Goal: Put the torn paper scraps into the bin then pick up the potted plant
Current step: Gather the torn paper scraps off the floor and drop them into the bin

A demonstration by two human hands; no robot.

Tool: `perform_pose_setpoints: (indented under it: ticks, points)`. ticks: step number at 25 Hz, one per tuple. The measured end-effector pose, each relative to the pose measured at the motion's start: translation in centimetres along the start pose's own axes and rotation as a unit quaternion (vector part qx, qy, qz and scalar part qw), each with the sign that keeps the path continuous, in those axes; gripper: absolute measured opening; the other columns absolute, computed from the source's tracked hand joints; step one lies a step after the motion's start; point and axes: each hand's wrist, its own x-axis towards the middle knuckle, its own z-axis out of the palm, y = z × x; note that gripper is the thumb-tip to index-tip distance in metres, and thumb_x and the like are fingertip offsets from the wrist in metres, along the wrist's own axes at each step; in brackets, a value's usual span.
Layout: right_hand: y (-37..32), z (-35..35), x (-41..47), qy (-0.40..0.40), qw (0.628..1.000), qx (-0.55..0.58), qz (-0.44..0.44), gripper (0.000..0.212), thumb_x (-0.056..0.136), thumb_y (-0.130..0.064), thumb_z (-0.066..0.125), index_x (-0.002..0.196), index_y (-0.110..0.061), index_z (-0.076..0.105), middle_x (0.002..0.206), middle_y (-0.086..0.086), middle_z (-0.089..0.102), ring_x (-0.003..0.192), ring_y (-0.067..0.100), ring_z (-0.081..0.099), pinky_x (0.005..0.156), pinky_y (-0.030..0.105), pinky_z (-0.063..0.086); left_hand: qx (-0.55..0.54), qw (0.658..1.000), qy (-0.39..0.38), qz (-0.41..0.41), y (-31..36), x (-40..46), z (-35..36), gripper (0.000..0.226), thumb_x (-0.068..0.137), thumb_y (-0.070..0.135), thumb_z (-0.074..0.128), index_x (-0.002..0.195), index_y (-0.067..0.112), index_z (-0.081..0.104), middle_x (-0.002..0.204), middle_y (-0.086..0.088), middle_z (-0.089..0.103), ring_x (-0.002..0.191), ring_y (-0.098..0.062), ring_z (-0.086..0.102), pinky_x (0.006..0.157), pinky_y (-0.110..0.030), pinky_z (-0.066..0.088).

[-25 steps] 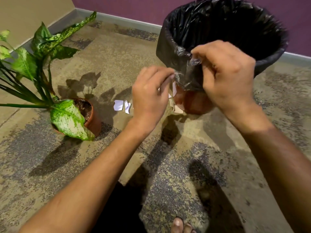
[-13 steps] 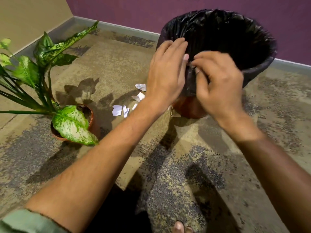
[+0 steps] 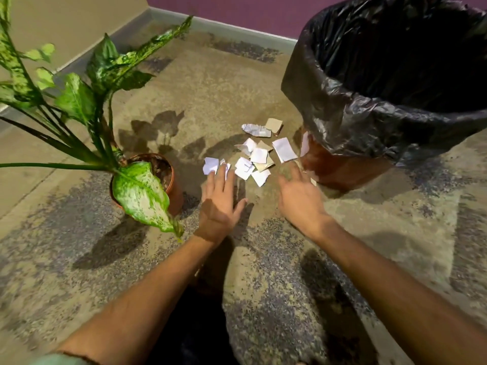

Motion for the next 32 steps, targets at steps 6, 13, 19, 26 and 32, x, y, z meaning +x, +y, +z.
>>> perform_pose_setpoints:
  ticks: [6, 13, 19, 26, 32]
  points:
    - [1.9, 2.6, 2.1, -0.042, 0.996, -0.070, 0.036, 0.033, 0.083, -0.003, 0.055, 0.116, -0.008, 0.060, 0.128, 0.017, 0.051, 0.106, 0.031, 0.055, 0.072, 0.035, 0.055, -0.058, 0.997, -0.001, -0.059, -1.5, 0.2, 1.3, 0.091, 0.085, 0.056, 0.057, 0.151, 0.011, 0.012, 0.159, -0.015, 0.008, 0.145, -0.034, 0.009, 0.120, -0.042, 0.007]
    - [1.0, 3.9, 3.0, 0.044, 0.998, 0.044, -0.021, 0.032, 0.071, 0.004, 0.068, 0.103, -0.001, 0.067, 0.105, 0.017, 0.067, 0.095, 0.033, 0.064, 0.071, 0.038, 0.055, -0.094, 0.985, -0.020, -0.142, -2.2, 1.8, 2.6, 0.115, 0.068, 0.076, 0.058, 0.151, 0.015, 0.006, 0.159, -0.013, 0.000, 0.145, -0.037, 0.007, 0.114, -0.048, 0.021]
    - [0.0, 4.1, 9.1, 0.111, 0.990, 0.083, -0.029, 0.036, 0.076, -0.015, 0.055, 0.111, -0.008, 0.058, 0.141, 0.014, 0.046, 0.122, 0.031, 0.049, 0.099, 0.044, 0.044, -0.028, 0.987, -0.057, -0.148, -2.4, 3.6, 2.9, 0.128, 0.061, 0.089, 0.047, 0.151, 0.012, -0.002, 0.158, -0.020, -0.005, 0.145, -0.038, 0.003, 0.117, -0.051, 0.017]
    - [0.7, 5.6, 16.4, -0.035, 0.986, 0.148, 0.066, 0.075, 0.080, -0.073, 0.047, 0.144, -0.046, 0.020, 0.159, 0.003, -0.002, 0.142, 0.041, 0.003, 0.106, 0.066, 0.021, -0.033, 0.989, -0.086, -0.115, -2.6, 5.3, 2.5, 0.135, 0.056, 0.088, 0.053, 0.150, 0.015, -0.010, 0.159, -0.013, -0.007, 0.147, -0.029, -0.003, 0.116, -0.050, 0.008]
    - [0.4, 6.0, 17.1, -0.151, 0.982, 0.113, -0.008, 0.075, 0.081, -0.077, 0.038, 0.146, -0.046, 0.019, 0.160, -0.011, -0.001, 0.145, 0.037, -0.008, 0.106, 0.071, -0.002, -0.114, 0.987, -0.092, -0.072, -2.8, 7.4, 2.5, 0.141, 0.050, 0.077, 0.071, 0.151, 0.016, -0.007, 0.160, -0.006, -0.005, 0.147, -0.022, -0.006, 0.117, -0.050, 0.000]
